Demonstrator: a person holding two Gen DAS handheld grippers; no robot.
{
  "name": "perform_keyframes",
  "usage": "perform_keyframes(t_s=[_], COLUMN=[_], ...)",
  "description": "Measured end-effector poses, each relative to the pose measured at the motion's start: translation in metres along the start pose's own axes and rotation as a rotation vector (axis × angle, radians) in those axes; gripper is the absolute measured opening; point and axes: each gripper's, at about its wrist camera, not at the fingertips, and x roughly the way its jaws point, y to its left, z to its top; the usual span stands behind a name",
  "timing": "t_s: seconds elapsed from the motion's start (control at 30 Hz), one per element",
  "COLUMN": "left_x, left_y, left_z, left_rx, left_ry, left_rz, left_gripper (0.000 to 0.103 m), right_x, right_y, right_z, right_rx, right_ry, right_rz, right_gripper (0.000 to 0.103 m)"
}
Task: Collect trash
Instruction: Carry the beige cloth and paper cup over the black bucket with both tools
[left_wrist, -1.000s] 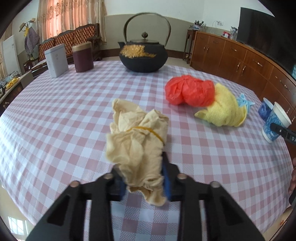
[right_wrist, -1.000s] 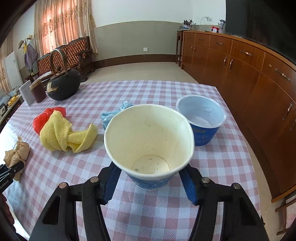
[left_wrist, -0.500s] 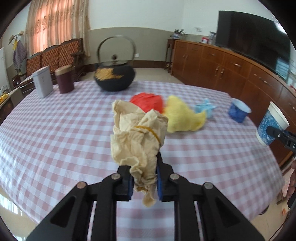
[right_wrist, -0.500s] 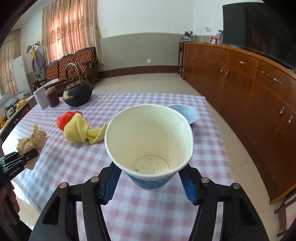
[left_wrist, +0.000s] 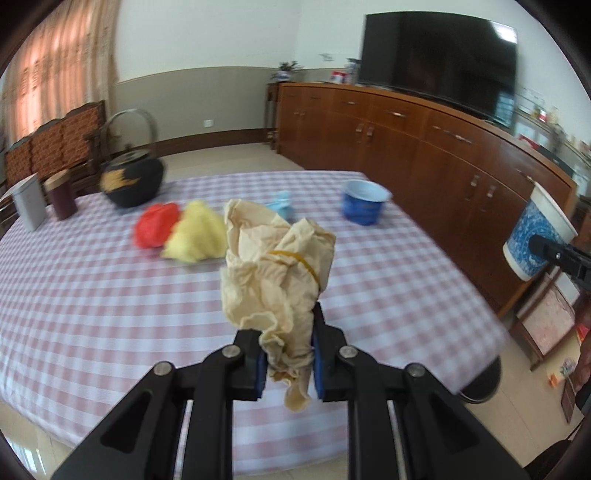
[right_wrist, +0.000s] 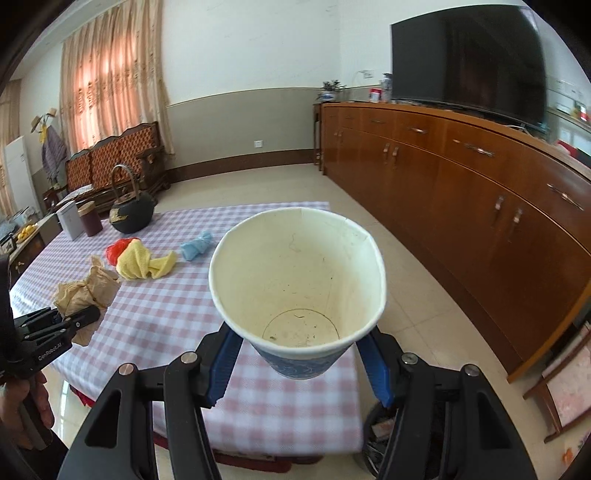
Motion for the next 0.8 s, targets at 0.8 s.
perform_keyframes(t_s=[0.8], left_x=[0.005], left_y=[-0.174], left_z=[-0.017], left_rx=[0.215], left_ry=[0.050], left_rz=[-0.261], left_gripper=[0.020], right_x=[-0.071], right_y=[-0.124], right_z=[-0.074], right_rx=[0.145], right_ry=[0.052], right_rz=[-0.195], right_gripper=[0.063])
